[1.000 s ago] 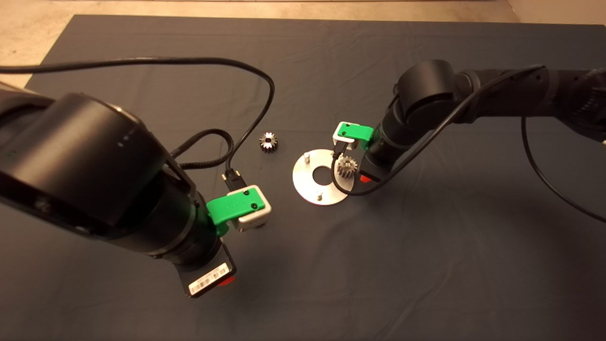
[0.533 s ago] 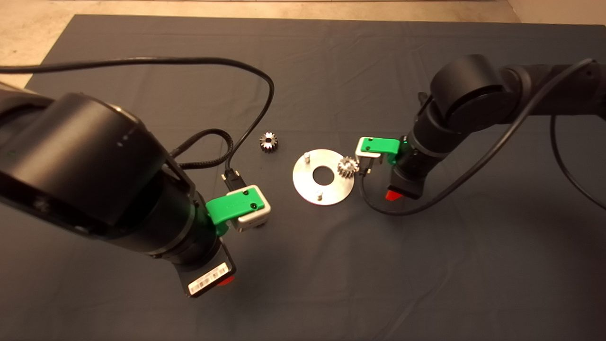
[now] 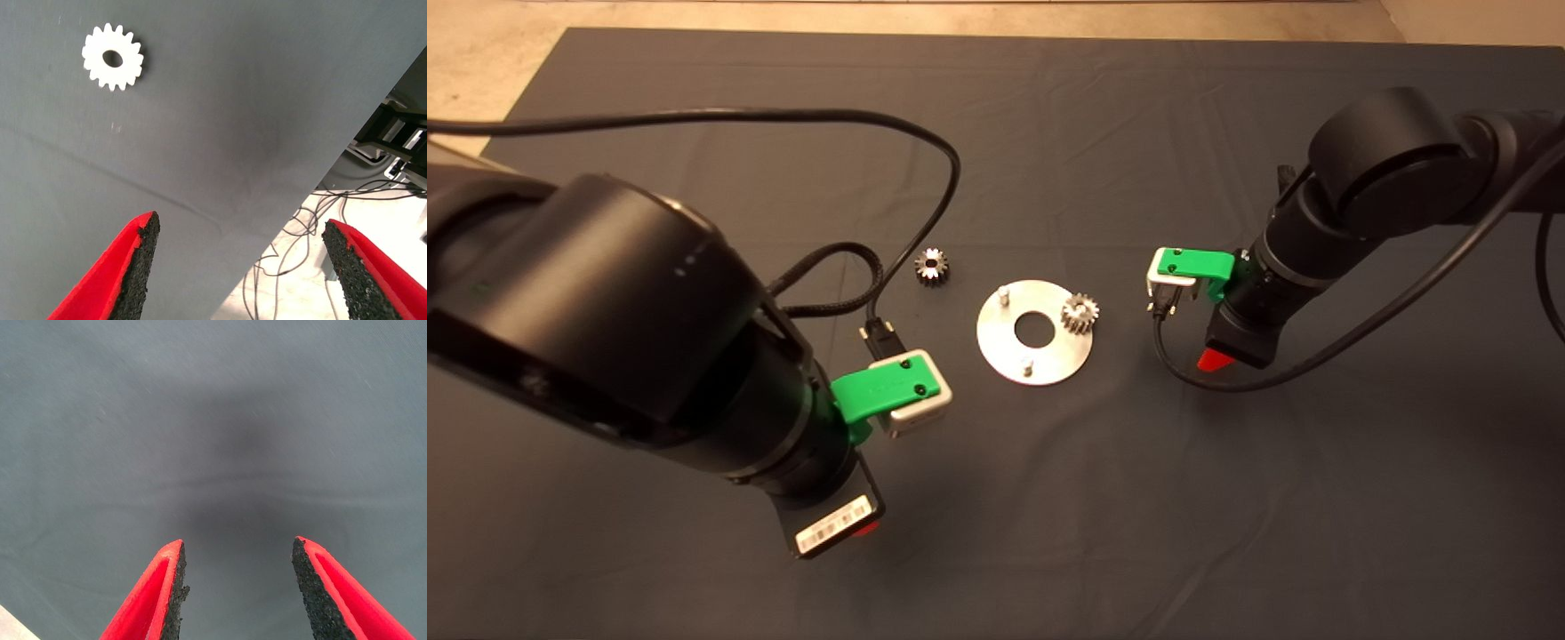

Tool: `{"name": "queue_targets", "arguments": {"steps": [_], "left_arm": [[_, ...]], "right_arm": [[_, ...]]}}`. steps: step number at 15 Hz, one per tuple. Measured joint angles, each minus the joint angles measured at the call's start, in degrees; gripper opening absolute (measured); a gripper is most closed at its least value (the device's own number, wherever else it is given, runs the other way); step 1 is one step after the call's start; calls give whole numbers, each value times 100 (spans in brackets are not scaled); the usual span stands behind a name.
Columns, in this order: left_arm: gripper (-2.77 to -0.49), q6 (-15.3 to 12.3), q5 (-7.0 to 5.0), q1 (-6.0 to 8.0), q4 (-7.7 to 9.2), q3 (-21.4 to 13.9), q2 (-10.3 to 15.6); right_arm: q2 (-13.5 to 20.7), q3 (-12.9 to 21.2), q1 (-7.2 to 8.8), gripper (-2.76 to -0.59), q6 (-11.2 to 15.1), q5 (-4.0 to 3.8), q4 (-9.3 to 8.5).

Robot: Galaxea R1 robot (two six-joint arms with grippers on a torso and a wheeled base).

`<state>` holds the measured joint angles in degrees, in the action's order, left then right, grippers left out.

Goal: Install three planetary gears onto the carrier pins

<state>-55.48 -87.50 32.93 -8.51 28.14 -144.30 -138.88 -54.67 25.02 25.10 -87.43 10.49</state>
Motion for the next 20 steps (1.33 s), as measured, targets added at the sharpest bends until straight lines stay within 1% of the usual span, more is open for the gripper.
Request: {"name": "queue_targets", "arguments": {"steps": [2,3,4,7,8,9,10,11,12,13,14,15,16,17,18,19,20], "left_arm": [[-150,198,7,0,-2,181,-212],[-150,291,2,0,-2,336,-335],[-150,391,2,0,-6,478,-451],[-150,667,7,0,-4,795,-708],[-150,702,5,0,-6,880,-766],[-150,752,2,0,-4,931,-820],[-150,800,4,0,-4,965,-862],[-150,824,7,-2,-4,992,-906],[-150,828,7,-1,-6,1012,-923],[-150,841,5,-2,-4,1014,-937],[-150,851,5,-2,-4,1018,-940],[-150,898,2,-5,-4,1044,-940],[-150,956,2,-20,-6,1083,-953],[-150,1021,7,-86,-9,1144,-967],[-150,1149,7,-197,-33,1229,-967],[-150,1257,5,-327,-87,1324,-966],[-150,1392,2,-455,-182,1404,-948]], "right_arm": [[145,47,25,-220,0,-9,-6],[205,96,25,-220,1,-16,-17],[255,172,34,-220,1,-13,-69],[440,519,116,-220,26,-7,-435],[523,724,152,-220,40,-9,-547],[615,1050,179,-220,108,-16,-632],[681,1435,206,-220,174,-22,-724],[727,1876,255,-220,221,-16,-860],[801,2298,314,-220,254,6,-1010],[908,2634,370,-220,295,15,-1101],[1021,2848,405,-220,332,0,-1178],[1131,2984,439,-220,350,-7,-1225],[1191,3014,473,-220,356,-16,-1249],[1232,3019,499,-220,375,-17,-1250],[1267,3031,521,-220,393,-27,-1260],[1289,3047,535,-220,393,-24,-1272],[1302,3056,535,-220,393,-20,-1292]]}}
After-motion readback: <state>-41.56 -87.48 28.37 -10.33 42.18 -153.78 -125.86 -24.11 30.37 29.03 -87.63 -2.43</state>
